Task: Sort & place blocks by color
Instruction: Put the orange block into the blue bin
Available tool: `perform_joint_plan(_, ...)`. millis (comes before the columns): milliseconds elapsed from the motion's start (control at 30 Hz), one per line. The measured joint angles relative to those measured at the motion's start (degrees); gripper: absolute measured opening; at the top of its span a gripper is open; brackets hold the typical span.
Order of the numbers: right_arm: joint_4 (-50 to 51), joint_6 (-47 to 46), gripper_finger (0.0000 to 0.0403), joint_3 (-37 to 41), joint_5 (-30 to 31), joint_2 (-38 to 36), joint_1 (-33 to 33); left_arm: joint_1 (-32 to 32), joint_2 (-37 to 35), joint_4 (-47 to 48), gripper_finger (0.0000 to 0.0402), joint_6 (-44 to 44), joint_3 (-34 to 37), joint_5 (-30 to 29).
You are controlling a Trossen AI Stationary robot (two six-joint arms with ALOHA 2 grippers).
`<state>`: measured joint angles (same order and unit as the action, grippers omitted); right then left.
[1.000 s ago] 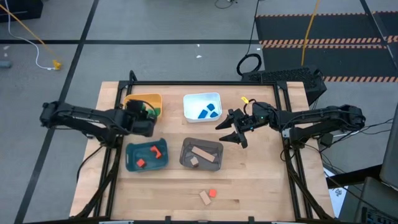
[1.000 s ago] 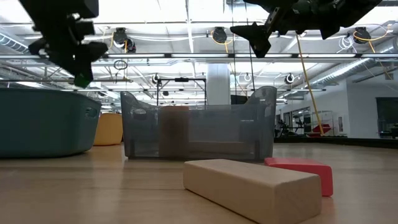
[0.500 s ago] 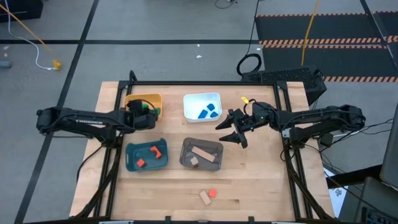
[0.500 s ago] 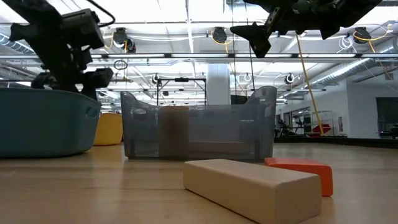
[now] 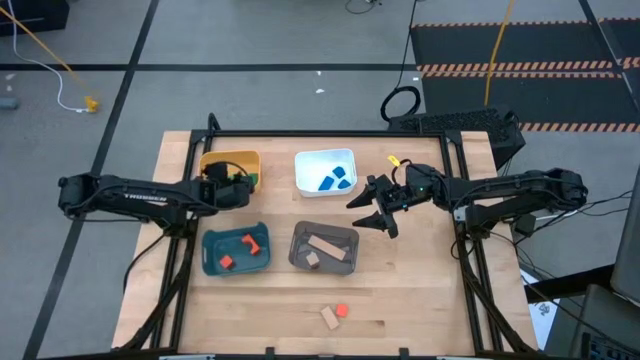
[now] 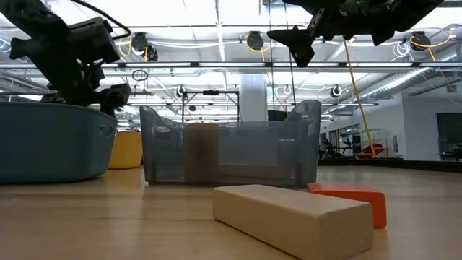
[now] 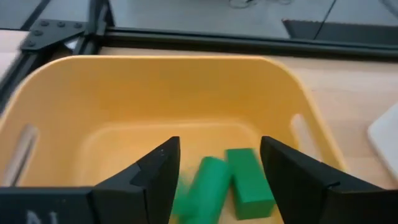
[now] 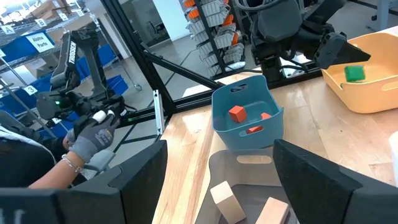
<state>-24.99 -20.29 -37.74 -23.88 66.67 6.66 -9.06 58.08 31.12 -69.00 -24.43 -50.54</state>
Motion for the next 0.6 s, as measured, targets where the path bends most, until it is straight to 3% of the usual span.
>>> perform_joint_plan(133,0.0,0.0,0.0281,0.0,0.0,0.0,0.0,1.1,-0.6,-6.0,0.0239,3.7,0.0,0.1)
perform_joint_plan(300,0.0,0.0,0.0281,0.0,0.0,0.0,0.0,5.2,-2.8,-18.3,0.0252,17.2,0.0,0.5)
perform_joint_plan(600,0.0,0.0,0.0281,0.0,0.0,0.0,0.0,17.2,-4.2,-40.3,0.0231,38.0,0.0,12.2)
